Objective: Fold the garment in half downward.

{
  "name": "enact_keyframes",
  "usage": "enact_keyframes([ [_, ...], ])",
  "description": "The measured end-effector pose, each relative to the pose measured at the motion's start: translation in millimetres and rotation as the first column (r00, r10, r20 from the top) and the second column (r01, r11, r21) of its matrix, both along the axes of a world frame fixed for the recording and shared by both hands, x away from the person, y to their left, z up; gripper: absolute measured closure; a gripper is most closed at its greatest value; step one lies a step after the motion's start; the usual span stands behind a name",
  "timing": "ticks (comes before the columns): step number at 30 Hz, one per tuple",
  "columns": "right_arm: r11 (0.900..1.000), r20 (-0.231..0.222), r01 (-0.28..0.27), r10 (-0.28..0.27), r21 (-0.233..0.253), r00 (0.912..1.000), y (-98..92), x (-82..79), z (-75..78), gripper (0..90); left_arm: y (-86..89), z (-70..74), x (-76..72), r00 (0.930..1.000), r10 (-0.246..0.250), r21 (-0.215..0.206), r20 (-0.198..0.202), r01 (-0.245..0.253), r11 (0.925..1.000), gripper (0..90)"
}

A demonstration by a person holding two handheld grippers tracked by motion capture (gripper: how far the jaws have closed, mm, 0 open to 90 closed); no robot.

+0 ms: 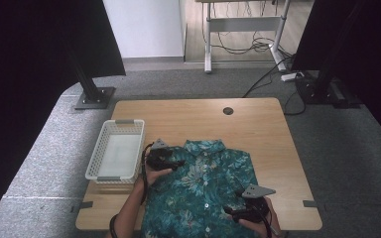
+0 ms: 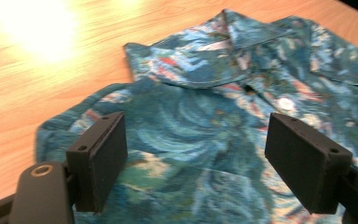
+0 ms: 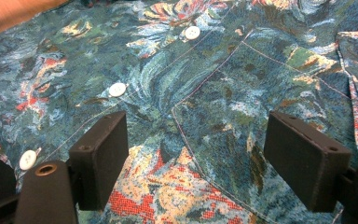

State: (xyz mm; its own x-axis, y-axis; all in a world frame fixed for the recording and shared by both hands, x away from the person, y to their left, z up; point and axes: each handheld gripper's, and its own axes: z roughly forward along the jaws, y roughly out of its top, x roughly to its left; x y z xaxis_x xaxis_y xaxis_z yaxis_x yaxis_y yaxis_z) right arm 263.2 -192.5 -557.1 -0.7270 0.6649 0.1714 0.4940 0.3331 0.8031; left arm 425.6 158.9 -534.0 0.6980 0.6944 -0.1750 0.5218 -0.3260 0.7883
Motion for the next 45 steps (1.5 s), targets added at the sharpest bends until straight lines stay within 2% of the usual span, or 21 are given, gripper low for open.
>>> enact_keyframes([
  [8, 1.0, -0.005, -0.01, 0.01, -0.011, 0.9999, 3.2, -1.3, -2.3, 21.8, 4.6, 1.3, 15.6, 0.9997, 0.023, 0.003, -0.003, -0.023, 0.9997, 20.5],
  [16, 1.0, -0.009, -0.013, 0.013, -0.014, 0.9999, 2.7, -0.9, -3.4, 21.8, 8.2, -2.7, 25.0, 0.9994, 0.029, 0.016, -0.022, -0.028, 0.9995, 20.9],
  [22, 1.0, -0.013, -0.01, 0.01, -0.018, 0.9999, 2.0, -0.4, -3.9, 21.8, 8.3, -3.4, 28.1, 0.9993, 0.017, 0.031, -0.032, -0.016, 0.9994, 21.1],
  [28, 1.0, -0.025, 0.005, -0.006, -0.029, 0.9997, -1.1, 1.9, -4.5, 22.0, 6.0, -1.4, 29.9, 0.9992, -0.001, 0.028, -0.041, 0.003, 0.9996, 21.6],
  [33, 0.999, -0.029, 0.021, -0.021, -0.028, 0.9993, -5.0, 3.1, -4.5, 22.3, 3.6, -1.0, 28.5, 0.9987, -0.023, 0.04, -0.046, 0.025, 0.9989, 22.0],
  [36, 0.999, -0.029, 0.023, -0.024, -0.029, 0.9993, -6.1, 3.1, -4.4, 22.4, 1.9, -1.9, 26.9, 0.9981, -0.035, 0.032, -0.051, 0.036, 0.9988, 22.0],
  [38, 0.999, -0.028, 0.025, -0.025, -0.032, 0.9993, -6.4, 3.1, -4.4, 22.3, 0.9, -2.2, 26.8, 0.9982, -0.034, 0.042, -0.049, 0.036, 0.9985, 21.9],
  [45, 0.998, -0.022, 0.035, -0.036, -0.045, 0.9991, -9.4, 2.1, -4.3, 22.9, -0.7, -0.4, 31.7, 0.9992, -0.013, 0.037, -0.039, 0.014, 0.9992, 21.9],
])
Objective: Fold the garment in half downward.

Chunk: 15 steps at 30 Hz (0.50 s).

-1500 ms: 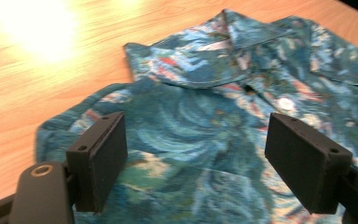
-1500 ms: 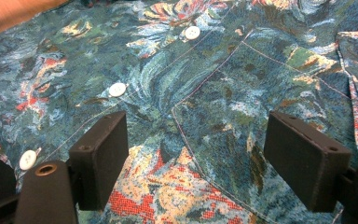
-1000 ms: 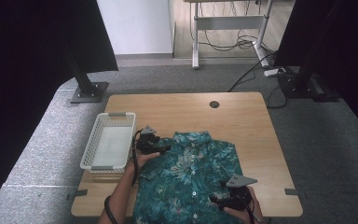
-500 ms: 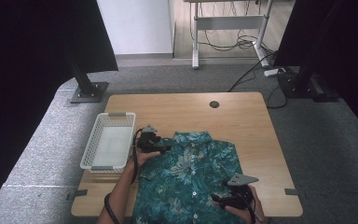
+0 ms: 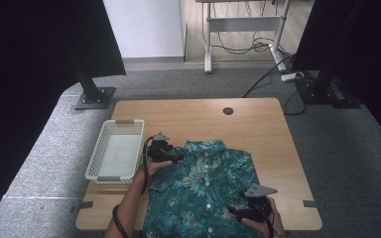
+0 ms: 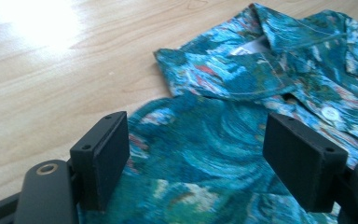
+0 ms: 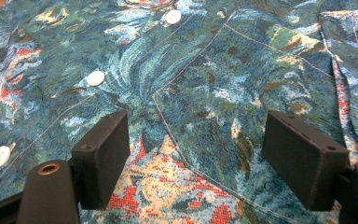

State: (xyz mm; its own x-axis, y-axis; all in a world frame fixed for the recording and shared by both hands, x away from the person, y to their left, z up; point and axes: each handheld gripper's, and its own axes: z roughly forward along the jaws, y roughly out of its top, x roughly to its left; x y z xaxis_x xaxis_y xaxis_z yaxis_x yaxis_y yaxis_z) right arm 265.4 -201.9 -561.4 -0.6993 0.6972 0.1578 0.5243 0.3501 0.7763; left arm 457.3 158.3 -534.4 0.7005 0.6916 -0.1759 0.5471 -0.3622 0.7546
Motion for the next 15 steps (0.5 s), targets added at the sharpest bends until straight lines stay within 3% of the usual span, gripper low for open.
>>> enact_keyframes([
  [15, 1.0, 0.0, 0.01, -0.01, 0.001, 0.9999, -8.7, -4.3, 0.0, 23.7, -3.8, -3.1, 12.4, 0.9999, -0.009, 0.026, -0.012, 0.01, 0.9996, 22.1],
])
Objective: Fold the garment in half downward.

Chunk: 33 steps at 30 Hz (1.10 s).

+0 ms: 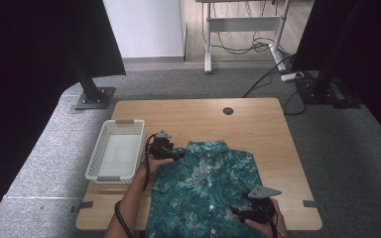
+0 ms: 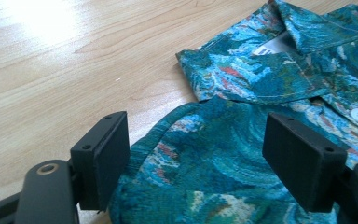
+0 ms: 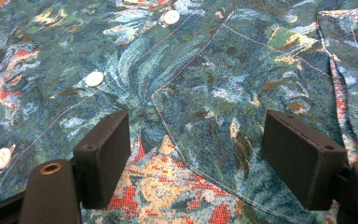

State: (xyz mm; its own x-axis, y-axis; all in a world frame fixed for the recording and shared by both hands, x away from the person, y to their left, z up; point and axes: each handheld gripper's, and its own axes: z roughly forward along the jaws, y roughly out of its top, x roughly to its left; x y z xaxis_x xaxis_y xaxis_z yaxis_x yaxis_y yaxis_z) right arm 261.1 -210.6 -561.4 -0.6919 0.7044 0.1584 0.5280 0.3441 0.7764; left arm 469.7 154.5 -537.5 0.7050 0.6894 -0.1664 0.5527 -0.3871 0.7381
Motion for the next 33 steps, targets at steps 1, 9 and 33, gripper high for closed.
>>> enact_keyframes([
  [1, 1.0, 0.001, -0.002, 0.002, 0.0, 1.0, -0.3, 0.0, 0.0, 23.7, 0.1, -0.5, 0.6, 1.0, -0.001, 0.0, -0.001, 0.001, 1.0, 22.1],
  [9, 1.0, -0.002, -0.003, 0.003, 0.004, 1.0, -2.2, -0.4, 0.0, 23.7, 1.3, -5.9, 3.5, 0.9999, -0.006, 0.007, -0.012, 0.006, 1.0, 22.8],
  [33, 1.0, 0.0, 0.001, -0.001, -0.003, 1.0, -1.3, -0.9, 0.1, 23.7, -2.4, -9.7, -15.5, 0.9991, -0.038, 0.026, 0.02, 0.038, 0.999, 56.1],
])
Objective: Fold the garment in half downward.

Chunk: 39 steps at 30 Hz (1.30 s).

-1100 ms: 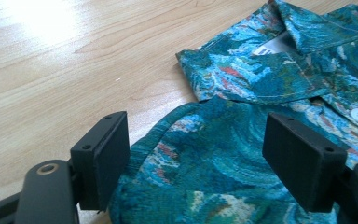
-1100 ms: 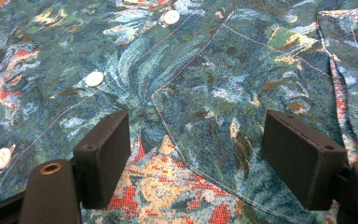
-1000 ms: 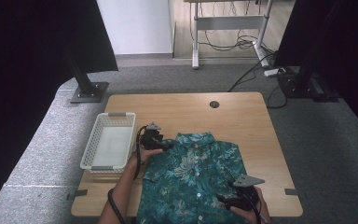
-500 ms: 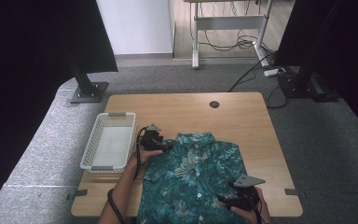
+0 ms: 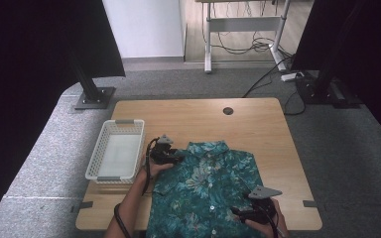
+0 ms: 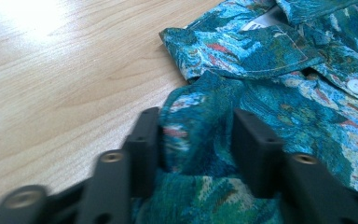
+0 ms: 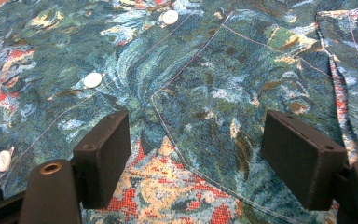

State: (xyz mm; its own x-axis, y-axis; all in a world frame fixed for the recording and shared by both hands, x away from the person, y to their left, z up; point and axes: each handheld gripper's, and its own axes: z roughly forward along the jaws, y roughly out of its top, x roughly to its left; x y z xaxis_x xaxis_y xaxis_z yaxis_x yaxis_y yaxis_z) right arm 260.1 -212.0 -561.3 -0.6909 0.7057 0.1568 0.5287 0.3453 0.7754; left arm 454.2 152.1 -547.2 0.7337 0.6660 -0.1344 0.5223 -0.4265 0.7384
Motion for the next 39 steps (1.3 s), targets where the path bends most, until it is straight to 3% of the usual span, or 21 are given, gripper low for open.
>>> enact_keyframes([
  [1, 1.0, 0.001, 0.001, -0.001, -0.001, 1.0, 0.2, -0.1, 0.0, 23.7, 1.2, -0.9, -1.2, 0.9999, 0.014, -0.014, -0.005, -0.014, 0.9998, 64.6],
  [5, 1.0, 0.001, 0.003, -0.003, -0.001, 1.0, 0.4, -0.2, 0.0, 23.7, 1.2, -2.1, -3.3, 0.9994, 0.028, -0.03, -0.02, -0.029, 0.9991, 78.4],
  [9, 1.0, 0.001, 0.005, -0.005, 0.001, 1.0, 0.4, -0.3, 0.0, 23.4, -2.5, 0.0, -6.0, 0.9997, 0.02, -0.028, -0.013, -0.02, 0.9994, 85.6],
  [20, 1.0, 0.001, 0.007, -0.007, 0.002, 1.0, 0.6, -0.2, 0.0, 23.3, -4.7, 23.2, -20.3, 0.9992, -0.016, -0.06, 0.035, 0.018, 0.998, 86.7],
  [39, 1.0, -0.005, 0.014, -0.014, 0.005, 0.9999, 2.3, 1.3, 0.6, 22.9, -8.9, 21.3, -27.6, 0.9996, -0.022, -0.071, 0.017, 0.024, 0.9972, 87.8],
])
